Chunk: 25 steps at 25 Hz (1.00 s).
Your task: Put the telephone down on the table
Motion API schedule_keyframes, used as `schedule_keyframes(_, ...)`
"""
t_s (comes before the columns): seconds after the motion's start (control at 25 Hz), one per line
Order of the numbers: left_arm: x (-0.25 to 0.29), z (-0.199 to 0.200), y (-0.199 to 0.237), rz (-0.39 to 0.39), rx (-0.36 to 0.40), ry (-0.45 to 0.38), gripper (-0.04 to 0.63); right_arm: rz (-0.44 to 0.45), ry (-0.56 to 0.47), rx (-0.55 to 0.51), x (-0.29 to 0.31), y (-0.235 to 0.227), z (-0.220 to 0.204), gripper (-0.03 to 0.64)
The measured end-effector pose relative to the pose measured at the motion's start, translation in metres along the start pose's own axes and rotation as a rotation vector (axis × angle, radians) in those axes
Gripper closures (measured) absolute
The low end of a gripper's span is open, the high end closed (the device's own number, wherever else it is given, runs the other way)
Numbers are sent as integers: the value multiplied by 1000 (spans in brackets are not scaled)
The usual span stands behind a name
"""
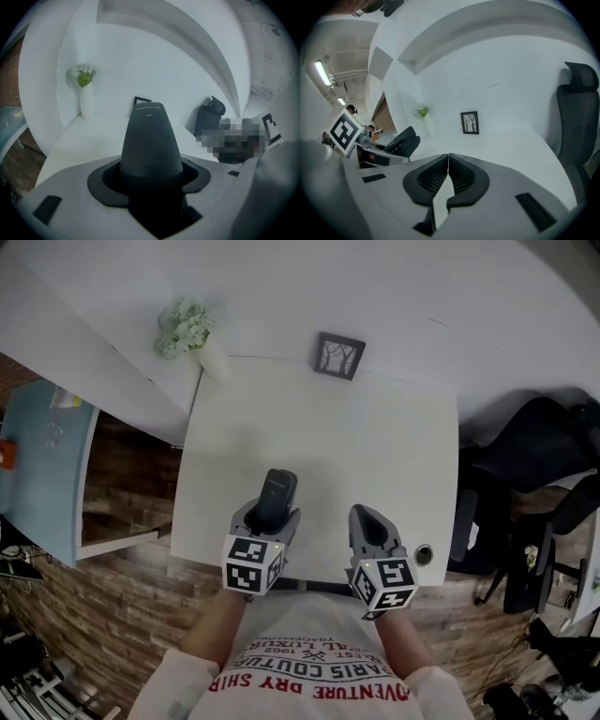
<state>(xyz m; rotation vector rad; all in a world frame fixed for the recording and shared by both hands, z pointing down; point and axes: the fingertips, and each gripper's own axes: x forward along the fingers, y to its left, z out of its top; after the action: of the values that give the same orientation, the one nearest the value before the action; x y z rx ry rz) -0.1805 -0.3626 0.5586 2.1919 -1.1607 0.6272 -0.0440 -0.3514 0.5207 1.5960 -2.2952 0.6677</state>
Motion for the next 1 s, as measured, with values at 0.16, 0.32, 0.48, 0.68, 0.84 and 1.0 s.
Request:
schedule_keyframes(0.16,41,-9,7,29,-12,72,307,20,37,15,16,-13,-7,591)
schedule_keyframes(0.32,75,-13,10,31,-20,124,307,52,58,12,34,-22,-9,592)
schedule_keyframes(0.48,104,-15,8,-2,-82,157,307,54,84,-2,52,-37,-18,592)
schedule_keyframes(0.68,130,-23,11,59,-1,220,305,35,111,-16,64,-59,-28,592)
schedule_keyframes(0.84,148,-28,12,102,62,280,305,30,120,4,71,-73,-32,592)
schedule_keyframes(1.0,159,-35,11,116,104,318,305,31,122,30,73,-78,-35,592)
